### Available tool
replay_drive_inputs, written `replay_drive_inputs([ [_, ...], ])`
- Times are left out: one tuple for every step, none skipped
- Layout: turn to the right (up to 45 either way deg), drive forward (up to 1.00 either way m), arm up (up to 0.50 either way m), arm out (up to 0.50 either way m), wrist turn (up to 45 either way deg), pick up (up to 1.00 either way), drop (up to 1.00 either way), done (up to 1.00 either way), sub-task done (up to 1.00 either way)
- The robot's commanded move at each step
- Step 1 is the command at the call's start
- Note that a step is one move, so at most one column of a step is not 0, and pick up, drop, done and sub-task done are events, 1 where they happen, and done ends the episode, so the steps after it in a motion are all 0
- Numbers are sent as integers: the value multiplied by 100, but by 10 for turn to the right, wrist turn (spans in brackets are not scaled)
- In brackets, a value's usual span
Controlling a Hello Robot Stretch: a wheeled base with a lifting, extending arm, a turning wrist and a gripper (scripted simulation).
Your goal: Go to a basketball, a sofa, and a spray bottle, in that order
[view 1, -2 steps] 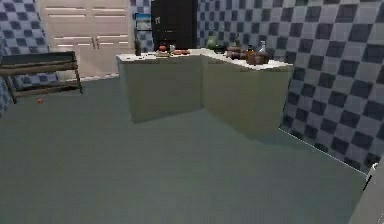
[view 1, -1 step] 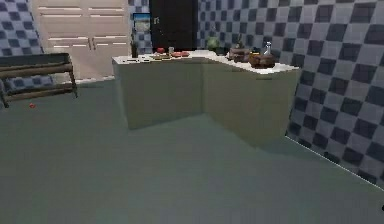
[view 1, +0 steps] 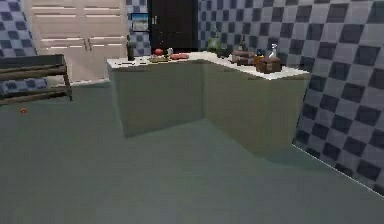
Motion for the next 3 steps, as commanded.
replay_drive_inputs([
  [180,0,0,0,0,0,0,0,0],
  [0,85,0,0,0,0,0,0,0],
  [360,0,0,0,0,0,0,0,0],
])
